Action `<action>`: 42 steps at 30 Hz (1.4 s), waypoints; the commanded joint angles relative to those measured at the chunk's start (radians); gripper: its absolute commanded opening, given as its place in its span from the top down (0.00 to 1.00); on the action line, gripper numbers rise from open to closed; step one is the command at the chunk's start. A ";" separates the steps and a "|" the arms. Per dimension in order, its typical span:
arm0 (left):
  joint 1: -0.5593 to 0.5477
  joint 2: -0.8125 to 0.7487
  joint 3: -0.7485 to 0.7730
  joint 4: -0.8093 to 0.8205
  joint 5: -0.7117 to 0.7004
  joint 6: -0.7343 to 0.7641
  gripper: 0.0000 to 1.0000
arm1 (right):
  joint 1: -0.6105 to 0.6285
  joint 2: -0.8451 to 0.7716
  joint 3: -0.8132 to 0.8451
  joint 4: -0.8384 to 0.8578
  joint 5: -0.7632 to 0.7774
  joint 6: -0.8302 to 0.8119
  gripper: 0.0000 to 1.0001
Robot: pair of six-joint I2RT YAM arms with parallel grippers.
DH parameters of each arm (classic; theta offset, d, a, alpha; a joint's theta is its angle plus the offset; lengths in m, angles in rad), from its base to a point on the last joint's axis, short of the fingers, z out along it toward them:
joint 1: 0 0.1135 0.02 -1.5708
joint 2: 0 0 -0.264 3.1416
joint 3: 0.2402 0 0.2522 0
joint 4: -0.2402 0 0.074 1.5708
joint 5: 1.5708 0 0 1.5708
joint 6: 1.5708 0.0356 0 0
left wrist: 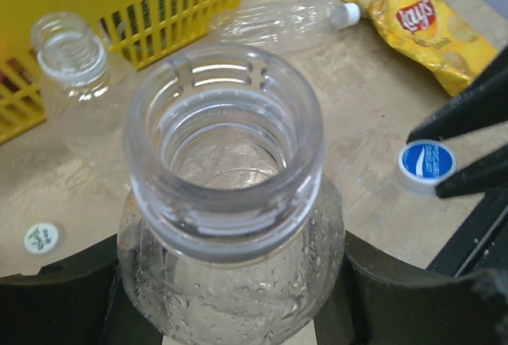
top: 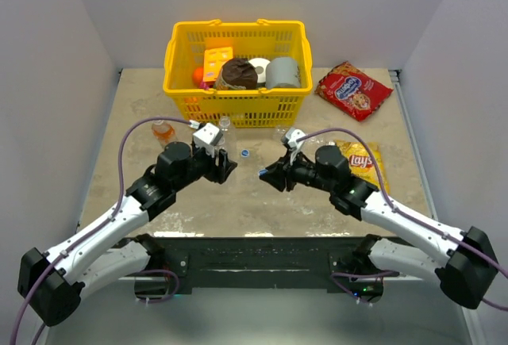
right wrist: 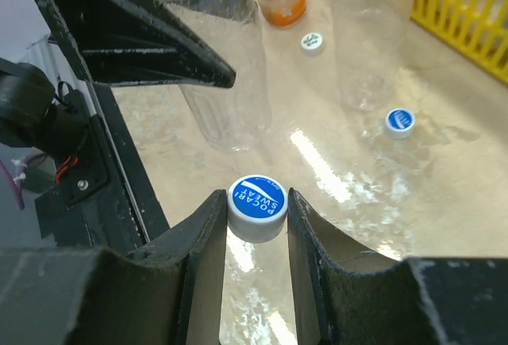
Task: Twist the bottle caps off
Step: Place the plastic bottle and the bottle cap at the center of the board.
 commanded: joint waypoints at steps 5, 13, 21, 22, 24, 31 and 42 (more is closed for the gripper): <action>-0.007 -0.049 -0.116 0.074 -0.230 -0.103 0.77 | 0.170 0.186 -0.140 0.444 0.228 0.063 0.85; -0.073 -0.026 -0.208 0.248 -0.348 -0.107 0.78 | 0.213 0.429 -0.139 0.637 0.292 0.085 0.84; -0.082 -0.021 -0.311 0.366 -0.395 -0.110 0.78 | 0.214 0.584 -0.125 0.707 0.364 0.100 0.82; -0.082 -0.020 -0.321 0.398 -0.392 -0.110 0.78 | 0.214 0.594 -0.125 0.710 0.366 0.102 0.81; -0.085 -0.006 -0.338 0.426 -0.388 -0.112 0.78 | 0.214 0.626 -0.125 0.727 0.372 0.105 0.80; -0.103 0.026 -0.366 0.472 -0.415 -0.101 0.75 | 0.214 0.693 -0.133 0.757 0.413 0.112 0.79; -0.142 0.111 -0.418 0.587 -0.451 -0.051 0.66 | 0.213 0.739 -0.139 0.783 0.441 0.111 0.76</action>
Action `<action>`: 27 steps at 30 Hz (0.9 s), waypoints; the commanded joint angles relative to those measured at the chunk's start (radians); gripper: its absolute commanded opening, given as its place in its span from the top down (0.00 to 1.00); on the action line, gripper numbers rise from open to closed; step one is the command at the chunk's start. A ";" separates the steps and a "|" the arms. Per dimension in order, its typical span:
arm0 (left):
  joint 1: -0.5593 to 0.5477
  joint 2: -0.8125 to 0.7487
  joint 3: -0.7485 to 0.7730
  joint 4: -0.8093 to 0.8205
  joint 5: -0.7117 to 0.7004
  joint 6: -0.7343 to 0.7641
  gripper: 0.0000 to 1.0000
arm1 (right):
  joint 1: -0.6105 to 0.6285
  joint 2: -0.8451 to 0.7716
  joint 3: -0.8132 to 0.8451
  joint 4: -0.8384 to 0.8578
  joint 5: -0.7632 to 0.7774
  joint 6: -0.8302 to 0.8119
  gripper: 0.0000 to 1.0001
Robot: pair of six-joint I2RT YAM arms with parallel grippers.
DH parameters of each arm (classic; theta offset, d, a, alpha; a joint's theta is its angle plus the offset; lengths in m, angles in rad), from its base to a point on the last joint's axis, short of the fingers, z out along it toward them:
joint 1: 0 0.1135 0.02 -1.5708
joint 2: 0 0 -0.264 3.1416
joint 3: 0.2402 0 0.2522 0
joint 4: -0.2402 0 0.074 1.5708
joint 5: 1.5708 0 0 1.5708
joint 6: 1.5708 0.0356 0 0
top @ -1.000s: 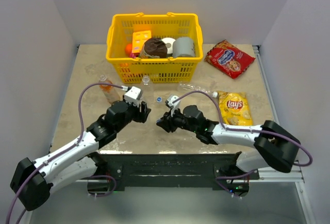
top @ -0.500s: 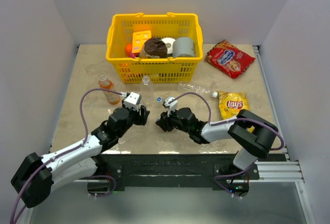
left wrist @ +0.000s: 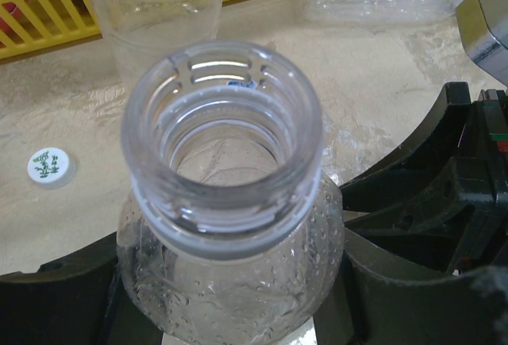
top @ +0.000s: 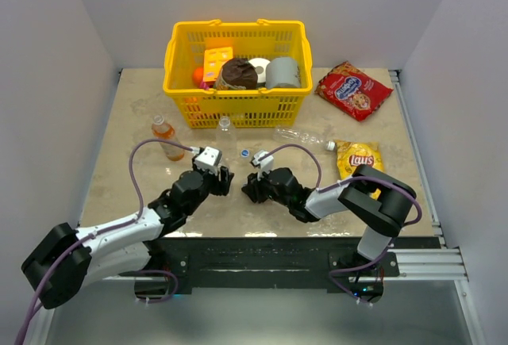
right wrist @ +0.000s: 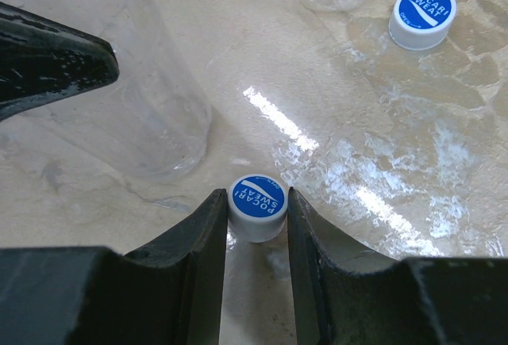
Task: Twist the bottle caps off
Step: Place the plastic bottle and the bottle cap at the center of the board.
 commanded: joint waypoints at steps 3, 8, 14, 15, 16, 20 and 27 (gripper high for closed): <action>-0.030 0.035 -0.041 0.147 -0.073 0.047 0.64 | 0.004 0.006 0.000 0.078 0.045 0.002 0.74; -0.040 0.061 -0.059 0.199 -0.116 0.067 0.63 | 0.005 0.019 0.003 0.081 0.048 0.008 0.69; -0.046 0.116 -0.053 0.247 -0.131 0.095 0.60 | 0.005 0.035 0.006 0.079 0.060 0.012 0.64; -0.047 0.125 -0.044 0.248 -0.133 0.098 0.59 | 0.005 0.038 0.008 0.079 0.061 0.017 0.63; -0.050 0.133 -0.044 0.247 -0.136 0.100 0.55 | 0.005 0.039 0.009 0.076 0.061 0.016 0.62; -0.052 0.124 -0.042 0.239 -0.140 0.097 0.45 | 0.005 0.035 0.009 0.070 0.063 0.016 0.55; -0.053 0.106 -0.038 0.224 -0.142 0.095 0.17 | 0.005 0.029 0.008 0.067 0.065 0.016 0.51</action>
